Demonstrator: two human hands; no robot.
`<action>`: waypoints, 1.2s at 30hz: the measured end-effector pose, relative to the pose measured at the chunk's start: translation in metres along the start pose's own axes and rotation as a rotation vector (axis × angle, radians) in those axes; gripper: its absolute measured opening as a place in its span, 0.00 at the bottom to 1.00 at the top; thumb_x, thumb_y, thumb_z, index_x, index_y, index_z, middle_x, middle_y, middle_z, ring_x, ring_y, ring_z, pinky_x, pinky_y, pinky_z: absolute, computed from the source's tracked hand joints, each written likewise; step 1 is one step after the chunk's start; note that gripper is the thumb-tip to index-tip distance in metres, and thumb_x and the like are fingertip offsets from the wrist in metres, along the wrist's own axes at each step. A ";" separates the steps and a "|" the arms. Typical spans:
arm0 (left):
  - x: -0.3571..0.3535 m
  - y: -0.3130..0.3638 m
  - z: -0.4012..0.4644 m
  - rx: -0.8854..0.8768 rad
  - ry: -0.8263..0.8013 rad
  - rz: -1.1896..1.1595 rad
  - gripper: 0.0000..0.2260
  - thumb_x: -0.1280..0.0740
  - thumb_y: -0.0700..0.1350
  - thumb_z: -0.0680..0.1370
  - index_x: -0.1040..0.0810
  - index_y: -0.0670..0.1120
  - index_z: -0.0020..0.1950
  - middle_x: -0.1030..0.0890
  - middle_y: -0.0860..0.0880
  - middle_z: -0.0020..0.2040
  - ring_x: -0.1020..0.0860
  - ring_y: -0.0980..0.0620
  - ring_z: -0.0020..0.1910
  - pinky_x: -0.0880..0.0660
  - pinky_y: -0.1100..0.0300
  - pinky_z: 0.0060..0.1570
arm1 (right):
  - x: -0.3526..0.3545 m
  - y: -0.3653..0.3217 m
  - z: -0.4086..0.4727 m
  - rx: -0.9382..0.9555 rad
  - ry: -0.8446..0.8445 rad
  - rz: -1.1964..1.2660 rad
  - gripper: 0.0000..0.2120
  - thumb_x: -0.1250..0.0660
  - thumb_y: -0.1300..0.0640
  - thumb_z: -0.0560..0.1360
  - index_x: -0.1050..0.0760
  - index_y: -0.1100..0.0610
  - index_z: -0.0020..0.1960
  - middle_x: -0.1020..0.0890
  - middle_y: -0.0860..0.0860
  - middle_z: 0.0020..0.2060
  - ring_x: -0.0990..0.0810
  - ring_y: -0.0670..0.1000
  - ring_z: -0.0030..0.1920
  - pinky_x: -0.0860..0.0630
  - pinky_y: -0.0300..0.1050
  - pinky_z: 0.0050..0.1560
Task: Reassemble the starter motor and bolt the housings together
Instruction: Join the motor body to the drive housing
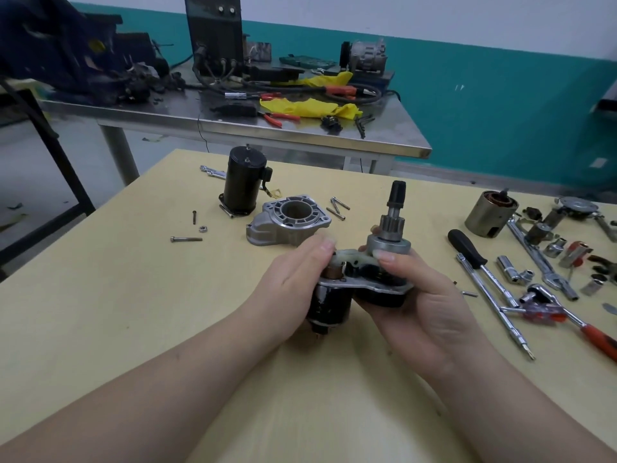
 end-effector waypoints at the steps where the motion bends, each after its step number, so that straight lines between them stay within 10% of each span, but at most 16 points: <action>1: 0.002 0.005 0.000 -0.087 -0.008 0.094 0.23 0.42 0.66 0.81 0.23 0.47 0.49 0.21 0.52 0.41 0.23 0.53 0.43 0.25 0.45 0.49 | 0.001 -0.001 0.001 -0.002 0.000 -0.027 0.15 0.25 0.65 0.68 0.17 0.59 0.55 0.19 0.61 0.53 0.18 0.60 0.56 0.26 0.55 0.66; 8: 0.068 0.020 0.017 -0.157 0.399 0.232 0.03 0.27 0.50 0.78 0.19 0.54 0.47 0.16 0.55 0.44 0.20 0.57 0.44 0.26 0.66 0.42 | 0.001 0.009 0.015 -0.154 0.073 -0.412 0.13 0.23 0.55 0.69 0.14 0.58 0.52 0.18 0.58 0.46 0.19 0.57 0.48 0.25 0.52 0.52; 12: 0.140 0.035 0.056 -0.057 0.671 0.430 0.16 0.24 0.47 0.77 0.23 0.53 0.63 0.20 0.54 0.60 0.22 0.53 0.59 0.25 0.59 0.58 | -0.011 0.010 0.026 -0.313 0.050 -0.719 0.09 0.23 0.54 0.72 0.12 0.54 0.51 0.13 0.53 0.43 0.15 0.50 0.39 0.20 0.44 0.43; 17: 0.175 0.035 0.128 0.133 0.444 0.611 0.45 0.17 0.59 0.72 0.37 0.57 0.83 0.30 0.49 0.80 0.28 0.42 0.75 0.26 0.44 0.69 | -0.036 0.016 0.052 -0.375 -0.059 -0.976 0.07 0.20 0.52 0.70 0.12 0.49 0.48 0.12 0.50 0.40 0.14 0.48 0.39 0.16 0.44 0.43; 22: 0.173 0.012 0.159 0.166 0.245 0.629 0.44 0.13 0.58 0.66 0.28 0.56 0.78 0.21 0.51 0.67 0.22 0.44 0.68 0.24 0.53 0.59 | -0.046 0.024 0.071 -0.447 -0.101 -1.111 0.15 0.19 0.48 0.65 0.12 0.52 0.49 0.12 0.53 0.47 0.13 0.54 0.47 0.14 0.53 0.49; 30: 0.214 -0.002 0.108 0.204 0.560 -0.477 0.40 0.13 0.53 0.66 0.25 0.44 0.73 0.14 0.40 0.61 0.13 0.37 0.58 0.13 0.39 0.47 | -0.035 0.025 0.080 -0.453 -0.151 -1.137 0.15 0.20 0.40 0.64 0.12 0.40 0.49 0.12 0.43 0.46 0.13 0.46 0.46 0.15 0.44 0.44; 36: 0.199 0.011 0.052 0.163 0.469 -1.074 0.30 0.17 0.57 0.73 0.20 0.40 0.67 0.12 0.37 0.55 0.11 0.38 0.55 0.13 0.44 0.45 | -0.034 0.018 0.080 -0.432 -0.122 -1.221 0.08 0.22 0.40 0.72 0.13 0.39 0.49 0.12 0.42 0.44 0.13 0.47 0.45 0.15 0.47 0.40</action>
Point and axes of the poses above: each hand's wrist, its own z-axis towards the middle knuckle, its own x-axis out of the back of the hand, y = z × x, the point moved 6 cm from there along z, towards the middle knuckle
